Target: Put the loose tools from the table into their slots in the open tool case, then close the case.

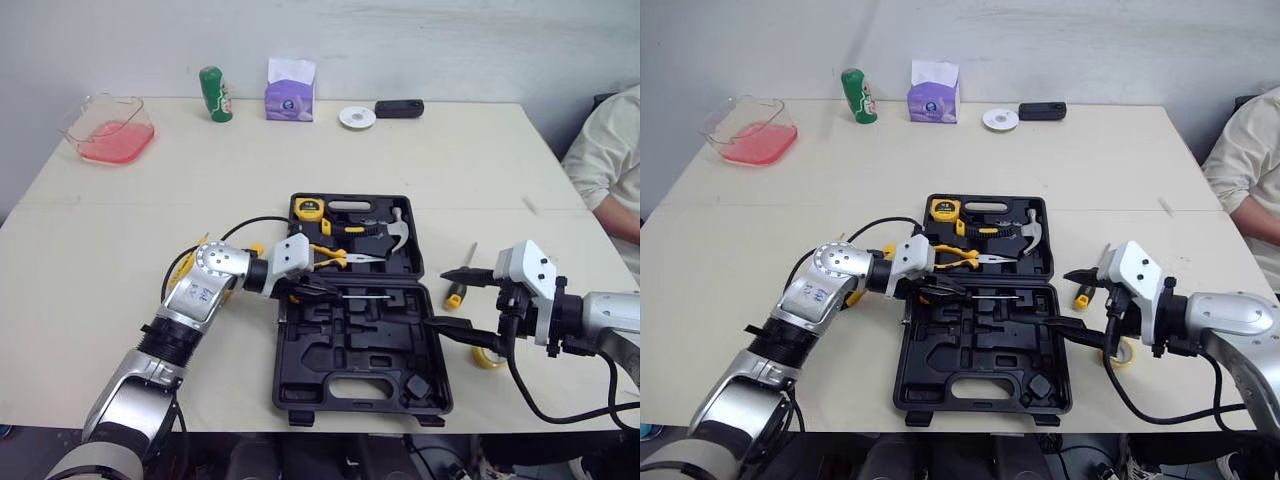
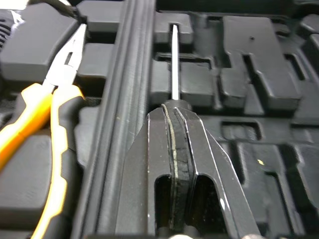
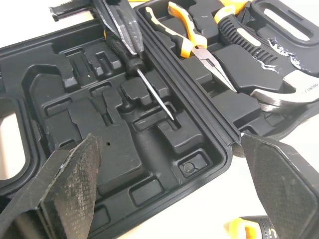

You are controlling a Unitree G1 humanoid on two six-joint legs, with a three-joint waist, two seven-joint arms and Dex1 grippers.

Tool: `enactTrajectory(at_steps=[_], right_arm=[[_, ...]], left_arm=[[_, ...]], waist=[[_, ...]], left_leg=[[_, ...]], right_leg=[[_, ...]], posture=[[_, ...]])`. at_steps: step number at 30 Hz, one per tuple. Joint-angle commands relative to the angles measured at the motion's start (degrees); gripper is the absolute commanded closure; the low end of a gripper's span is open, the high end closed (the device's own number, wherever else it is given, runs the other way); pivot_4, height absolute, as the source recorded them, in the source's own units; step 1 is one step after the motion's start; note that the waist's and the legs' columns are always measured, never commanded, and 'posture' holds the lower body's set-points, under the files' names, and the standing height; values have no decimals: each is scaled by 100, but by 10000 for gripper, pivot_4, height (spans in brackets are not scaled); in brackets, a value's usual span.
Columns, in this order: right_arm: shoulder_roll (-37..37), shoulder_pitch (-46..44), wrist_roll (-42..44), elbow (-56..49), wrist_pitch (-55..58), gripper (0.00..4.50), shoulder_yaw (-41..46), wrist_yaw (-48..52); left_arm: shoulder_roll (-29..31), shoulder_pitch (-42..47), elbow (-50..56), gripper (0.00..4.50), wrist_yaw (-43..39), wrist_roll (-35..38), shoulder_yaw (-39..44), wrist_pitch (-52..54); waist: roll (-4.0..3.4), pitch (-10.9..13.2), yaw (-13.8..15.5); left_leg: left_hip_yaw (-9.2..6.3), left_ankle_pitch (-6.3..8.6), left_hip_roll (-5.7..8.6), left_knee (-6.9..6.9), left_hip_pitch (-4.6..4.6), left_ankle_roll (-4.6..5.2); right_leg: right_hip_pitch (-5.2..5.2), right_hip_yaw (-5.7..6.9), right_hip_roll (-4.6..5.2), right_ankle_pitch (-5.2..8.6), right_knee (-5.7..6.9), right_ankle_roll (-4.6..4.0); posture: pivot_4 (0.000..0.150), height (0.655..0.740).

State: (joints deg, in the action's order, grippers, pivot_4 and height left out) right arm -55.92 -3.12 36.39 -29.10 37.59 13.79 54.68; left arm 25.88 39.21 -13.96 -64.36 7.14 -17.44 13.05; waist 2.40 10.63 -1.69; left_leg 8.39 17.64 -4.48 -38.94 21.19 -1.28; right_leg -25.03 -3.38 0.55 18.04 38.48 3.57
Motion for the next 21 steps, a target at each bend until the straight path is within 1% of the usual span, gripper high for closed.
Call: enactTrajectory(at_steps=[1, 5, 12, 16, 21], right_arm=[[-18, -65, 60, -168, -69, 0, 61, 62], [23, -46, 26, -168, -73, 0, 34, 31], [59, -17, 27, -204, -44, 0, 32, -27], [69, 69, 3, -233, -50, 0, 29, -63], [71, 132, -47, -256, -72, 0, -16, -90]], left_arm=[[160, -104, -23, 44328, -251, -331, -397, 138], [166, -81, -137, 44328, -213, -485, -507, -51], [171, -91, -240, 44328, -282, -677, -659, -237], [248, -113, -345, 44328, -250, -986, -883, -551], [273, -64, -407, 44328, -142, -1302, -1048, -582]], waist=[[-2, -2, -3], [-16, -14, -9], [-20, -59, -3], [-17, -68, 8], [-16, -108, 6]], left_leg=[[0, 0, 0, 1, -4, -1], [-3, 9, -15, 1, -24, -11], [-3, 28, -15, 3, -42, 13], [-2, 33, -15, 6, -55, 18], [-5, 58, -23, 33, -115, 21]], right_leg=[[5, 0, 0, 0, -1, 0], [35, 4, 1, 0, -22, -1], [61, 5, 2, -1, -46, 2], [75, 4, 4, -1, -53, 2], [151, 8, 11, -1, -96, 1]], posture=[[1500, 7244], [1500, 7244], [1500, 7244], [1500, 7244], [1500, 7244]])
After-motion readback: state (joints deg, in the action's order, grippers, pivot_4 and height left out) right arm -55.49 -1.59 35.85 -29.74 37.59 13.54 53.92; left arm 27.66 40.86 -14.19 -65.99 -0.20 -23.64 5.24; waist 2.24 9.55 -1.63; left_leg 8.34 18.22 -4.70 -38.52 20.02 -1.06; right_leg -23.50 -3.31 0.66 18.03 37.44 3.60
